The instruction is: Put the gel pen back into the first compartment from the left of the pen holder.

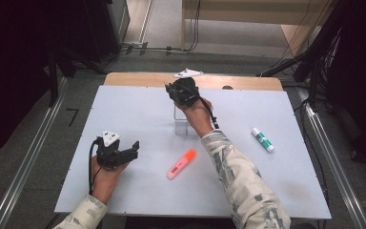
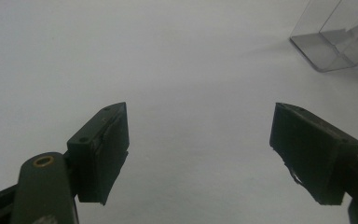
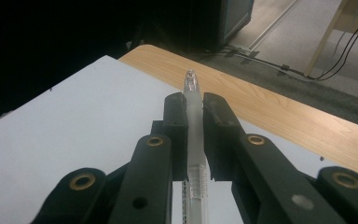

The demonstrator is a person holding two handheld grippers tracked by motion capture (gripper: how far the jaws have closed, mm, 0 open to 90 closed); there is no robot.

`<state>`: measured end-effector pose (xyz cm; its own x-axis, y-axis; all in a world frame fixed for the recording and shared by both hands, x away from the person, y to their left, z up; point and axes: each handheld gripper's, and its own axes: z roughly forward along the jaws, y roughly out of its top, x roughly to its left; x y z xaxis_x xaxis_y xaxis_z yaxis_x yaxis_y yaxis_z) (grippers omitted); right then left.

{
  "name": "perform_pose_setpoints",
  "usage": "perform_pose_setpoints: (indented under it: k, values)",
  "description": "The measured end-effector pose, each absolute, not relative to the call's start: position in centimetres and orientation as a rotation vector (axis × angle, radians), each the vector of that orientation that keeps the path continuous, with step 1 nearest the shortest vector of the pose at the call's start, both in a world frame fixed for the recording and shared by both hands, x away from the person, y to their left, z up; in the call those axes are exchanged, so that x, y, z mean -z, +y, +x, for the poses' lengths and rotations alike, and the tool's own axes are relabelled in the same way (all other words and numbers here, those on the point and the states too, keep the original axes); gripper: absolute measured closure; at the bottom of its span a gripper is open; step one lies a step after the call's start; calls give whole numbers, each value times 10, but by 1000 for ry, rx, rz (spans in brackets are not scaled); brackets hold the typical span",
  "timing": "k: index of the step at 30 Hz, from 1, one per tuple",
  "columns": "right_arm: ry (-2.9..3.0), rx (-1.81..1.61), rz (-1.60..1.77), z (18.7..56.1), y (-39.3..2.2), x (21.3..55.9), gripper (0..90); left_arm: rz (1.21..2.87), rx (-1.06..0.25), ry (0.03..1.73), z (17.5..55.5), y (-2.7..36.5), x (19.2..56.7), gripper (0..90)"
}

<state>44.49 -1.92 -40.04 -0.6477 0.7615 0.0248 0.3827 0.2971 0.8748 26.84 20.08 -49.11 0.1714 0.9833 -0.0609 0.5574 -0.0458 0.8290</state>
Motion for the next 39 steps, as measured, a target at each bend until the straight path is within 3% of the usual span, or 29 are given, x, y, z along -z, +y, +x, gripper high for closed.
perform_pose_setpoints:
  k: [16,31,39]
  values:
    - [2189,-1292,1028,443,-21,397,780,1703,-721,1482,268,201,491,204]
    - [2219,-1321,1046,421,-47,410,772,1713,-722,1486,269,200,492,204]
    - [2239,-1316,1059,415,-60,421,669,1718,-721,1485,269,199,493,204]
